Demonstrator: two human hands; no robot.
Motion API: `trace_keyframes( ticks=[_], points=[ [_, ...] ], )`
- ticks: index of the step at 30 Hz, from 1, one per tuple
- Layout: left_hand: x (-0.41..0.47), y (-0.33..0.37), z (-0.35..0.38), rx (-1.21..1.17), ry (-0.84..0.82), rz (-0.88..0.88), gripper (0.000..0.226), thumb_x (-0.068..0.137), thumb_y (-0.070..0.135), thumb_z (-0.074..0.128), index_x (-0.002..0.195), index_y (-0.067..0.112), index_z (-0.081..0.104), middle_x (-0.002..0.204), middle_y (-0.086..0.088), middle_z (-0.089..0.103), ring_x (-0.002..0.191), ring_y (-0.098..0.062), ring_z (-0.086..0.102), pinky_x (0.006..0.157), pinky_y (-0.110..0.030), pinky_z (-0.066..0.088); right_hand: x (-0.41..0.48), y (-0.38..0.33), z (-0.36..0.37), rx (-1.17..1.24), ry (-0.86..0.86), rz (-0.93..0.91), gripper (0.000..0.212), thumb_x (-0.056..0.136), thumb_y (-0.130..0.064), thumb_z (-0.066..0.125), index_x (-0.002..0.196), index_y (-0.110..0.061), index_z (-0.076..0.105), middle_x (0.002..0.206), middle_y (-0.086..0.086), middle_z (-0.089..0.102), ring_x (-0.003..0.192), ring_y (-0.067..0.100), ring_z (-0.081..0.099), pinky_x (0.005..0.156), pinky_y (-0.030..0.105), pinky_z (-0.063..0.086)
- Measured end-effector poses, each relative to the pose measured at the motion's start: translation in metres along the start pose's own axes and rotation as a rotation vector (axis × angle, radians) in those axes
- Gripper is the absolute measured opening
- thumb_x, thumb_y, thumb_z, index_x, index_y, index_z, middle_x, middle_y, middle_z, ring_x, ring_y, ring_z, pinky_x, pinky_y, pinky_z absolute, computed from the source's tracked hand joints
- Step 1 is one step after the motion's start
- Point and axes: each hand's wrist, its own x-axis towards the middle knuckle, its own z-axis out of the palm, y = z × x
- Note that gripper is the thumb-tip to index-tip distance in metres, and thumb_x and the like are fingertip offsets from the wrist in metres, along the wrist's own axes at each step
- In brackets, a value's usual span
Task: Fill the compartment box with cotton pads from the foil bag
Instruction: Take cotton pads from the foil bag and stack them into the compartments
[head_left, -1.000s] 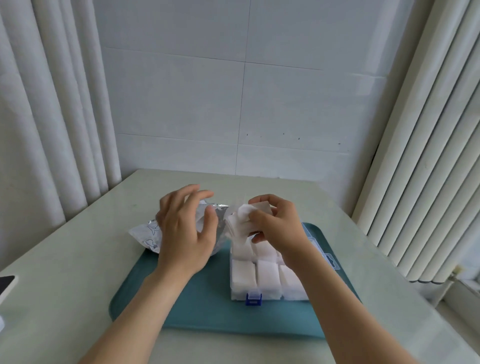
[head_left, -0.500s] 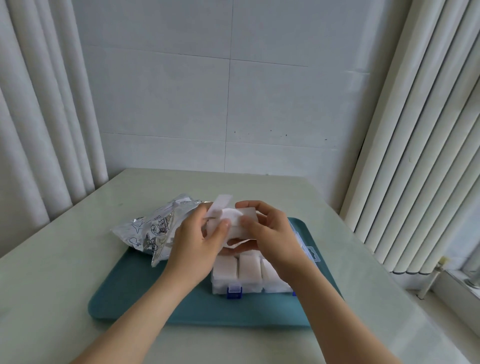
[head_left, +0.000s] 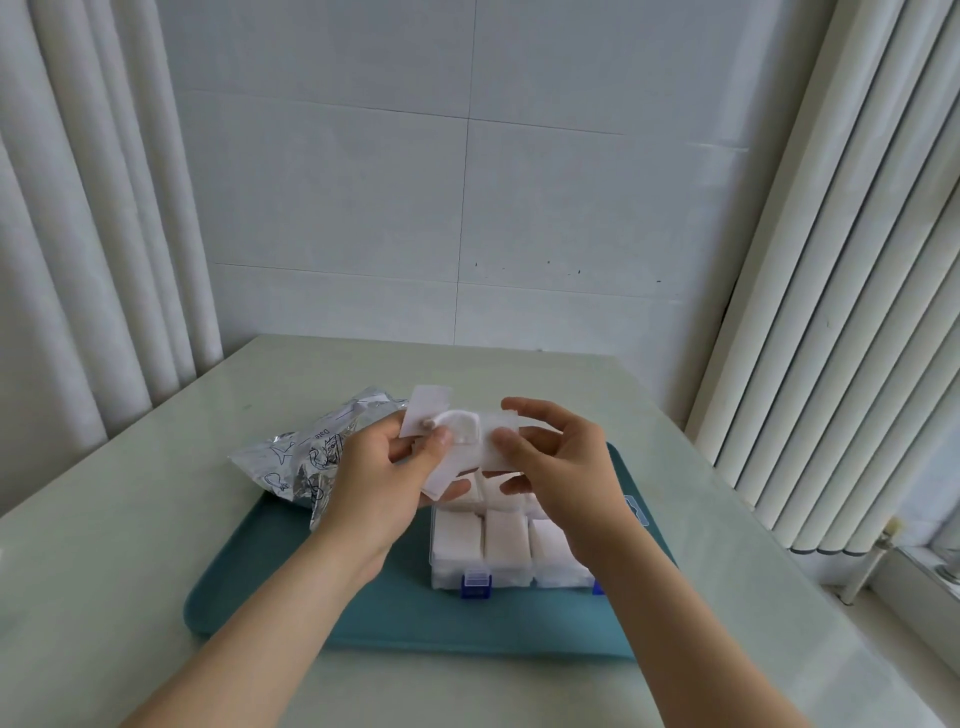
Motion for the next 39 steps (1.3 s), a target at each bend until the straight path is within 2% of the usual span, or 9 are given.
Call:
trace_keyframes(
  ticks=[3, 6, 10, 14, 19, 24, 28, 34, 39],
  points=[
    [0.000, 0.000, -0.001, -0.033, -0.010, -0.030, 0.014, 0.103, 0.011, 0.066, 0.114, 0.008, 0.074, 0.107, -0.012, 0.081, 0.098, -0.034, 0.079, 0.075, -0.041, 0.066, 0.003, 0.003, -0.002, 0.024, 0.179, -0.029, 0.015, 0.099, -0.011, 0.070, 0.111, -0.019, 0.073, 0.088, 0.000, 0.081, 0.082, 0.020, 0.077, 0.068, 0.031, 0.063],
    [0.000, 0.001, -0.002, -0.009, -0.039, -0.077, 0.014, 0.104, 0.013, 0.066, 0.113, 0.007, 0.074, 0.097, -0.010, 0.081, 0.086, -0.030, 0.080, 0.065, -0.035, 0.064, 0.009, 0.004, -0.007, 0.054, 0.282, -0.081, 0.012, 0.104, -0.018, 0.062, 0.103, -0.019, 0.074, 0.089, -0.001, 0.078, 0.080, 0.015, 0.071, 0.067, 0.029, 0.061],
    [0.001, 0.000, -0.003, 0.117, -0.085, -0.101, 0.010, 0.102, 0.013, 0.068, 0.106, 0.006, 0.075, 0.075, -0.010, 0.071, 0.062, -0.026, 0.066, 0.052, -0.033, 0.056, 0.011, 0.001, -0.014, 0.087, 0.136, -0.144, 0.012, 0.105, -0.017, 0.063, 0.108, -0.016, 0.074, 0.093, 0.003, 0.076, 0.081, 0.016, 0.068, 0.068, 0.030, 0.056],
    [-0.003, 0.003, 0.000, 0.198, -0.194, -0.116, 0.014, 0.100, 0.016, 0.071, 0.107, 0.005, 0.075, 0.076, -0.013, 0.071, 0.060, -0.024, 0.063, 0.050, -0.033, 0.053, 0.008, 0.001, -0.013, 0.030, -0.037, -0.225, 0.016, 0.094, -0.013, 0.078, 0.110, -0.012, 0.077, 0.095, 0.010, 0.078, 0.082, 0.022, 0.069, 0.069, 0.035, 0.057],
    [-0.007, 0.005, 0.003, 0.289, -0.271, -0.093, 0.011, 0.099, 0.014, 0.071, 0.108, 0.009, 0.075, 0.079, -0.011, 0.072, 0.061, -0.025, 0.065, 0.052, -0.036, 0.055, 0.006, 0.001, -0.010, -0.006, -0.081, -0.209, 0.018, 0.086, -0.013, 0.085, 0.103, -0.007, 0.078, 0.095, 0.008, 0.080, 0.084, 0.019, 0.075, 0.072, 0.030, 0.059],
    [-0.010, 0.007, 0.005, 0.286, -0.304, -0.070, 0.014, 0.102, 0.013, 0.068, 0.113, 0.016, 0.076, 0.080, -0.010, 0.072, 0.060, -0.026, 0.065, 0.052, -0.036, 0.056, 0.005, 0.004, -0.008, -0.059, -0.034, -0.164, 0.020, 0.082, -0.021, 0.089, 0.096, -0.011, 0.079, 0.093, 0.006, 0.081, 0.088, 0.035, 0.077, 0.083, 0.057, 0.063],
    [-0.012, 0.010, 0.005, 0.309, -0.325, -0.035, 0.019, 0.102, 0.011, 0.067, 0.114, 0.022, 0.076, 0.081, -0.008, 0.072, 0.059, -0.028, 0.064, 0.052, -0.037, 0.057, 0.004, 0.005, -0.006, -0.081, -0.039, -0.160, 0.023, 0.082, -0.024, 0.090, 0.099, -0.013, 0.079, 0.092, 0.006, 0.080, 0.088, 0.039, 0.075, 0.081, 0.062, 0.061],
    [-0.014, 0.013, 0.006, 0.341, -0.355, 0.020, 0.014, 0.101, 0.017, 0.070, 0.112, 0.024, 0.076, 0.088, -0.012, 0.071, 0.058, -0.032, 0.064, 0.052, -0.039, 0.057, 0.008, 0.011, -0.004, -0.107, -0.005, -0.148, 0.031, 0.082, -0.023, 0.091, 0.109, -0.021, 0.079, 0.105, 0.005, 0.077, 0.093, 0.029, 0.074, 0.083, 0.050, 0.064],
    [-0.015, 0.014, 0.007, 0.354, -0.348, 0.023, 0.018, 0.100, 0.023, 0.074, 0.117, 0.024, 0.068, 0.091, -0.011, 0.075, 0.057, -0.034, 0.067, 0.051, -0.040, 0.057, 0.007, 0.008, -0.008, -0.066, -0.051, -0.148, 0.014, 0.089, -0.019, 0.084, 0.100, -0.011, 0.081, 0.094, 0.007, 0.080, 0.083, 0.019, 0.073, 0.078, 0.039, 0.062]
  ],
)
